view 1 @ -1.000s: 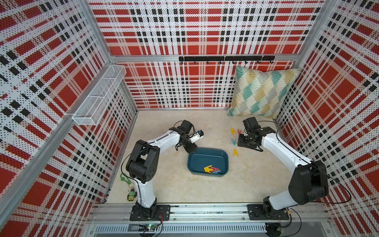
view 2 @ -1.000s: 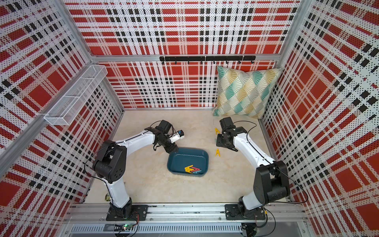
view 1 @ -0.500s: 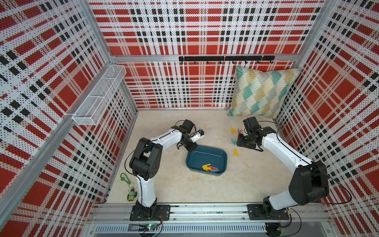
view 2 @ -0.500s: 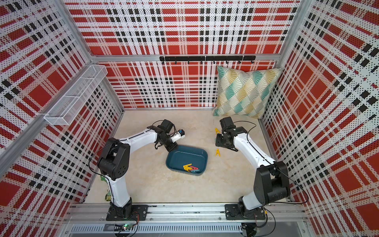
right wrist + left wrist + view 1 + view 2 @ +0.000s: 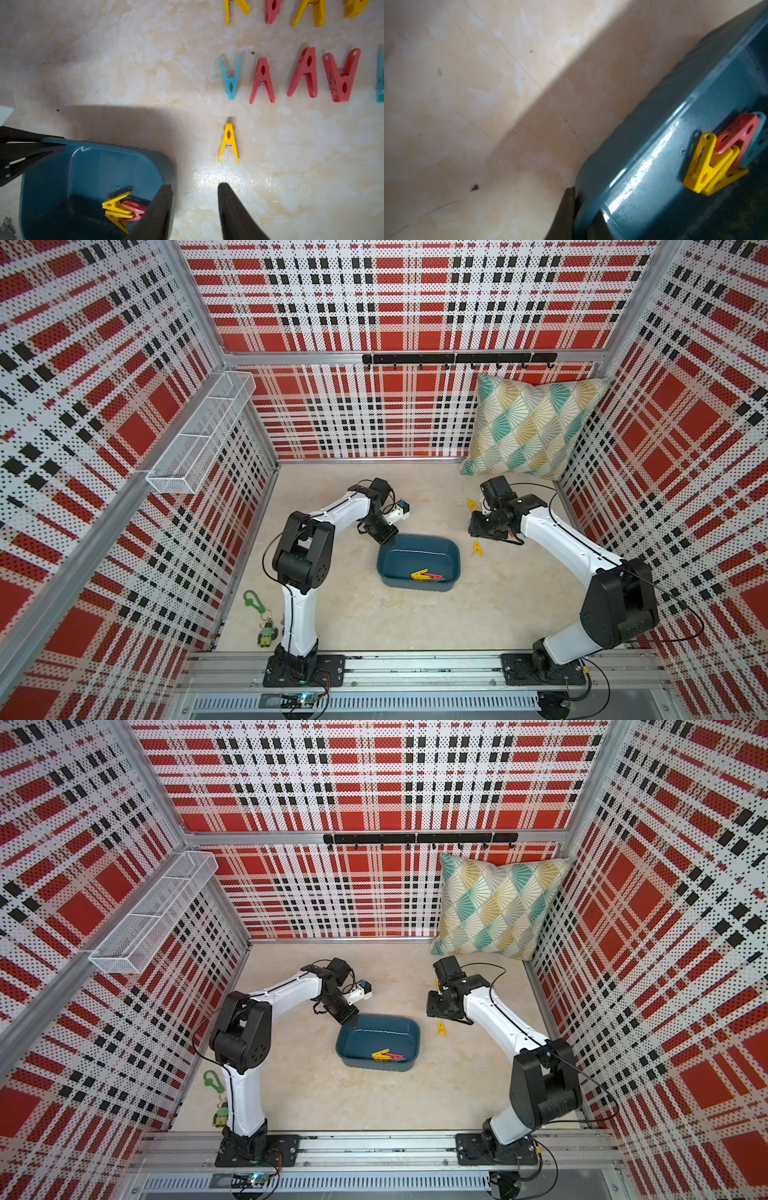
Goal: Take the clothespins out of the storage box
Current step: Adjust the storage box at the center of the board.
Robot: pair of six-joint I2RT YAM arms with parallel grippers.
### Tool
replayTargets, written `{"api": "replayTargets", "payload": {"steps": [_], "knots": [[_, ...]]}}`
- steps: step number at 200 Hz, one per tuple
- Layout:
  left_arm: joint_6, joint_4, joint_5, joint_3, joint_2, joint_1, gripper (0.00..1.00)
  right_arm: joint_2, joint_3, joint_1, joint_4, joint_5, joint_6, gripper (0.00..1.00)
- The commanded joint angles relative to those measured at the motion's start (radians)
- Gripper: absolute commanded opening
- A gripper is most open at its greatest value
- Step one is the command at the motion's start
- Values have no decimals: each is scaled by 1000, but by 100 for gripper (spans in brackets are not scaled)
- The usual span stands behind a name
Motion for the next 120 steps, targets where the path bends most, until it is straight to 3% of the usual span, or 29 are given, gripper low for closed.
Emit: {"api": "replayTargets", "payload": {"steps": [1, 26, 71, 95, 120], "knots": [[-9, -212, 3, -7, 87, 6, 0, 18, 27, 18, 9, -6, 13, 43], [17, -291, 6, 8, 94, 5, 0, 25, 21, 32, 20, -9, 13, 43], [-15, -273, -54, 36, 83, 2, 0, 30, 15, 43, 31, -8, 42, 43], [-67, -162, -120, 24, 39, -8, 0, 25, 16, 47, 38, -9, 36, 43], [-132, 35, -275, -73, -44, -51, 0, 18, 15, 58, 53, -11, 32, 43]]}}
